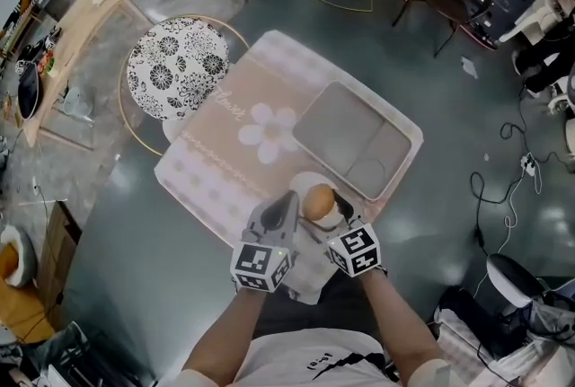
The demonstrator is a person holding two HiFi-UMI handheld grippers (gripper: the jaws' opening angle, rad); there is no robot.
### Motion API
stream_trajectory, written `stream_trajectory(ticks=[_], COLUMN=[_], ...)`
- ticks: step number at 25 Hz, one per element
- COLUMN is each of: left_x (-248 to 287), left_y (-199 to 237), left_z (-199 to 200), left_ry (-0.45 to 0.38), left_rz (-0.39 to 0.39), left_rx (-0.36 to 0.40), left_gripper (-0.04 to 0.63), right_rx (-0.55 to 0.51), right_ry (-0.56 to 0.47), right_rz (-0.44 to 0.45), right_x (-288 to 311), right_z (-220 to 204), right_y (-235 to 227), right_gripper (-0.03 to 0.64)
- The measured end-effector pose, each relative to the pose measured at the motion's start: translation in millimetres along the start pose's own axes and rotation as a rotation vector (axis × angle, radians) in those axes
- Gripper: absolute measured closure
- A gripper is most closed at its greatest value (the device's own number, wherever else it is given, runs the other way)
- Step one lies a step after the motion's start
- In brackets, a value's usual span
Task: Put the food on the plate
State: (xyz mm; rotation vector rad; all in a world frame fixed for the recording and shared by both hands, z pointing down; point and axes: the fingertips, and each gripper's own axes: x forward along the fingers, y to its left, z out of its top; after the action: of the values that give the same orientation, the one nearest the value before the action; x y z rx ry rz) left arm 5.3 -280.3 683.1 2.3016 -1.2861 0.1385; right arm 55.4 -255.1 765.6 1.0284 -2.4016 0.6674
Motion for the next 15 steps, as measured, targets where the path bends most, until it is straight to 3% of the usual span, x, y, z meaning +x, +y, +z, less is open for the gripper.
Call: stream_trajectory(ticks=[11, 15], left_x=[4.4, 4.2], left_y=[14.8, 18.8], left_z=[-19.4, -23.8], left_ry=[0.001, 0.005], left_rz=[0.001, 0.008], left_rx=[-0.015, -0.025], left_gripper=[0.589, 0.589], right_rx=[-0.039, -0.026], right_ry=[0.227, 0.294], right_rz=[-0.113, -0.117], right_x=[33.6, 40.5], right_z=[-56.0, -64.4], right_y=[-24.6, -28.0], right_gripper=[0.215, 0.215])
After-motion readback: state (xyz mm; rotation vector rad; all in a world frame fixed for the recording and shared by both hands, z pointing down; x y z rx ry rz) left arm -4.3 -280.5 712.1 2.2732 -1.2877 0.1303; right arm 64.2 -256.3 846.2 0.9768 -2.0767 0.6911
